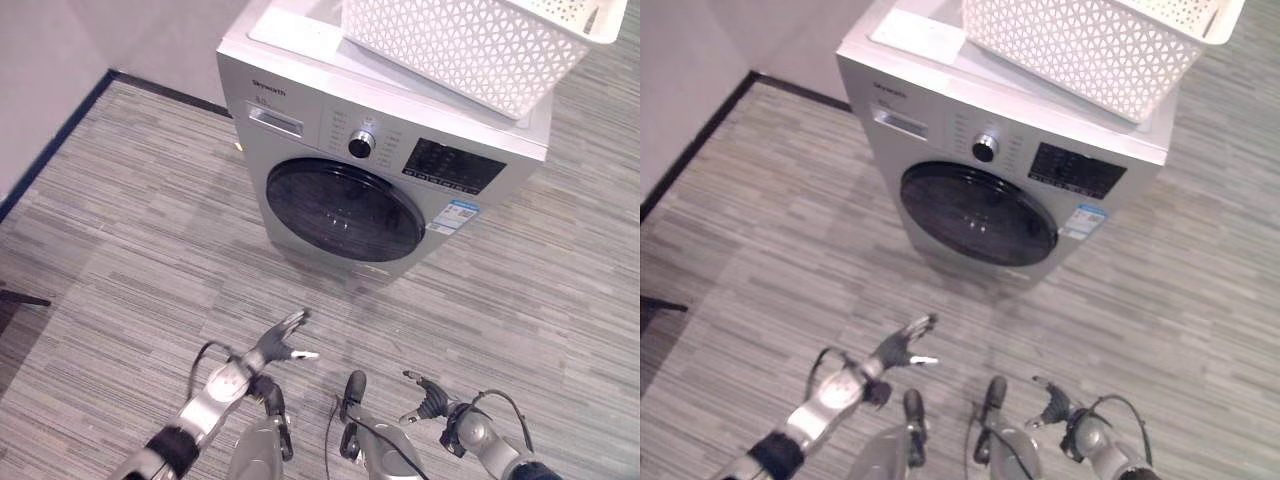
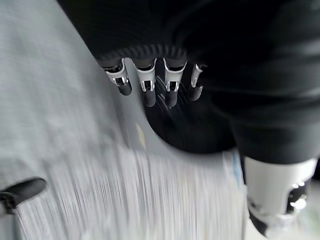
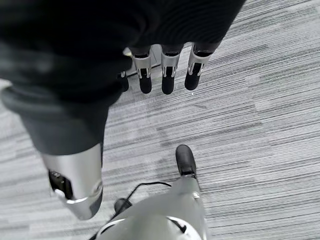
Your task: Grab the laundry basket,head to the washer,open it,put in the laundry and shut it.
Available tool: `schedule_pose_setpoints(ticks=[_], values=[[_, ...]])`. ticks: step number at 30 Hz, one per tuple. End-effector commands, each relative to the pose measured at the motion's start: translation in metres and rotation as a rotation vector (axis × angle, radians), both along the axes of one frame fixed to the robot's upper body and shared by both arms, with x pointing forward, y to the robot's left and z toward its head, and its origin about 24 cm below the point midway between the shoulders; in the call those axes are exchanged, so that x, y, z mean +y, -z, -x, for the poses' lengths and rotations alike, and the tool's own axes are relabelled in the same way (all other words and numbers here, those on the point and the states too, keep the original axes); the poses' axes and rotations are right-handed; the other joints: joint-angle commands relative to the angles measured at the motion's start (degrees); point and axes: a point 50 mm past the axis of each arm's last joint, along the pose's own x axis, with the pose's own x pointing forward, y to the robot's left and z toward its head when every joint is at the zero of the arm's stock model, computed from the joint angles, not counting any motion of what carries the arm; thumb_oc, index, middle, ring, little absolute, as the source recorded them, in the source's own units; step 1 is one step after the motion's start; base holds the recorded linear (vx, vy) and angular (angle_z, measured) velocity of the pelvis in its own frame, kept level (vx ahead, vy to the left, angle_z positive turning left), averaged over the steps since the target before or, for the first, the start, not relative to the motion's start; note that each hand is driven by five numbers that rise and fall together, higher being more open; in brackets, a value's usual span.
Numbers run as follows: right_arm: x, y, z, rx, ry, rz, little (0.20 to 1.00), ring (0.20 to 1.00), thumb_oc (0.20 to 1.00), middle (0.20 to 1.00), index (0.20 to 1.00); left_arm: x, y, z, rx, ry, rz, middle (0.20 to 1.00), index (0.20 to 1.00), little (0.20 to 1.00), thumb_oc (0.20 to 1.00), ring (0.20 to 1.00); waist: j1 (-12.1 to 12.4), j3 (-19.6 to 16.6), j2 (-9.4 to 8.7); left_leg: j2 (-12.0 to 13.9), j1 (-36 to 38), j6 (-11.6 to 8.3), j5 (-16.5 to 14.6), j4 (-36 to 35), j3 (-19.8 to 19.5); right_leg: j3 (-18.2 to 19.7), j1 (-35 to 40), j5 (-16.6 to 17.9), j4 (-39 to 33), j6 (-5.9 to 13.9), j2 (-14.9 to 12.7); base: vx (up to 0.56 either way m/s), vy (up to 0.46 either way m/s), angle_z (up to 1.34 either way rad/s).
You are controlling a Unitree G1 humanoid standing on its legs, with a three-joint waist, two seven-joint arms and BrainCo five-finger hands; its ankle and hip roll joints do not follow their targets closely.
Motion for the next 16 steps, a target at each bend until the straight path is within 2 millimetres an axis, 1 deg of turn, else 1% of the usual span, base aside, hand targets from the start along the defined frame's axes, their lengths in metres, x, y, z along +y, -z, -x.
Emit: schedule_pose_setpoints(ticks=[1, 4, 5, 6, 7, 8, 9, 12, 13, 14, 15, 16], values=[[-0.015, 0.003, 0.013, 0.019, 0.068, -0.022, 1.000, 1.000, 1.000, 1.000, 1.000, 0.021, 0.007, 0.006, 0.022, -0.102, 0.027, 1.000, 1.000, 1.000, 1.000, 1.000, 1.6, -5.0, -0.65, 3.8, -1.4, -2.57, 3.4, -1.5, -2.5, -0.9, 2.5, -6.1, 5.2, 6.73, -5.4, 0.03, -0.062, 0.32], [-0.022, 0.013, 0.031, 0.075, 0.141, -0.026, 1.000, 1.000, 1.000, 1.000, 1.000, 0.050, 0.031, 0.038, 0.137, -0.272, -0.010, 1.000, 1.000, 1.000, 1.000, 1.000, 2.9, -7.1, -0.01, 3.5, -0.2, -2.62, 4.4, -2.8, -3.4, -2.3, 4.5, -6.8, 4.9, 6.53, -5.1, 0.02, -0.070, 0.26], [-0.024, 0.017, 0.037, 0.098, 0.162, -0.020, 1.000, 1.000, 1.000, 1.000, 1.000, 0.056, 0.040, 0.048, 0.179, -0.327, -0.028, 1.000, 1.000, 1.000, 1.000, 1.000, 3.1, -7.7, 0.11, 3.3, 0.1, -2.72, 4.7, -3.0, -3.7, -2.8, 5.2, -7.0, 4.7, 6.42, -5.0, 0.01, -0.039, 0.27], [-0.024, 0.017, 0.037, 0.098, 0.162, -0.020, 1.000, 1.000, 1.000, 1.000, 1.000, 0.056, 0.040, 0.048, 0.179, -0.327, -0.028, 1.000, 1.000, 1.000, 1.000, 1.000, 3.1, -7.7, 0.11, 3.3, 0.1, -2.72, 4.7, -3.0, -3.7, -2.8, 5.2, -7.0, 4.7, 6.42, -5.0, 0.01, -0.043, 0.36], [-0.026, 0.020, 0.043, 0.122, 0.180, -0.013, 1.000, 1.000, 1.000, 1.000, 1.000, 0.062, 0.050, 0.059, 0.231, -0.380, -0.063, 1.000, 1.000, 1.000, 1.000, 1.000, 3.5, -8.3, 0.20, 3.2, 0.6, -2.78, 4.8, -3.3, -4.0, -3.3, 6.0, -7.3, 4.6, 6.31, -4.9, 0.01, -0.049, 0.30], [-0.027, 0.024, 0.050, 0.147, 0.200, -0.011, 1.000, 1.000, 1.000, 1.000, 1.000, 0.070, 0.062, 0.074, 0.306, -0.463, -0.084, 1.000, 1.000, 1.000, 1.000, 1.000, 4.0, -8.8, 0.23, 3.2, 1.0, -2.83, 4.9, -3.4, -4.4, -3.8, 6.7, -7.5, 4.4, 6.17, -4.8, 0.04, -0.086, 0.21], [-0.026, 0.030, 0.058, 0.182, 0.236, -0.015, 1.000, 1.000, 1.000, 1.000, 1.000, 0.074, 0.079, 0.099, 0.424, -0.554, -0.113, 1.000, 1.000, 1.000, 1.000, 1.000, 4.5, -9.8, 0.26, 3.1, 1.8, -2.86, 4.9, -3.4, -4.9, -4.4, 8.1, -8.1, 4.2, 5.89, -4.4, 0.04, -0.081, 0.23], [-0.023, 0.036, 0.064, 0.223, 0.262, -0.020, 1.000, 1.000, 1.000, 1.000, 1.000, 0.077, 0.093, 0.130, 0.560, -0.662, -0.122, 1.000, 1.000, 1.000, 1.000, 1.000, 5.2, -11.3, 0.08, 3.0, 2.9, -2.84, 4.7, -3.7, -5.1, -4.6, 9.2, -8.4, 4.0, 5.75, -4.3, 0.04, -0.047, 0.28], [-0.023, 0.036, 0.064, 0.223, 0.261, -0.020, 1.000, 1.000, 1.000, 1.000, 1.000, 0.077, 0.093, 0.130, 0.560, -0.662, -0.122, 1.000, 1.000, 1.000, 1.000, 1.000, 5.1, -11.3, 0.08, 3.0, 2.9, -2.85, 4.7, -3.7, -5.1, -4.6, 9.2, -8.4, 3.9, 5.75, -4.2, 0.04, -0.042, 0.18], [-0.019, 0.039, 0.069, 0.246, 0.265, -0.025, 1.000, 1.000, 1.000, 1.000, 1.000, 0.076, 0.097, 0.142, 0.602, -0.708, -0.098, 1.000, 1.000, 1.000, 1.000, 1.000, 5.6, -12.1, -0.16, 2.9, 3.6, -2.86, 4.6, -4.0, -5.2, -4.7, 9.9, -8.6, 3.7, 5.60, -4.1, 0.05, -0.043, 0.01], [-0.018, 0.043, 0.075, 0.271, 0.276, -0.025, 1.000, 1.000, 1.000, 1.000, 1.000, 0.075, 0.098, 0.145, 0.611, -0.723, -0.088, 1.000, 1.000, 1.000, 1.000, 1.000, 5.8, -12.4, -0.24, 2.9, 3.9, -2.84, 4.6, -4.1, -5.3, -4.8, 10.3, -8.7, 3.6, 5.55, -3.9, 0.05, -0.043, -0.01], [-0.018, 0.043, 0.075, 0.271, 0.276, -0.025, 1.000, 1.000, 1.000, 1.000, 1.000, 0.075, 0.098, 0.145, 0.611, -0.723, -0.089, 1.000, 1.000, 1.000, 1.000, 1.000, 5.8, -12.4, -0.26, 2.9, 3.9, -2.85, 4.6, -4.1, -5.3, -4.8, 10.3, -8.7, 3.6, 5.55, -3.9, 0.03, -0.021, 0.00]])
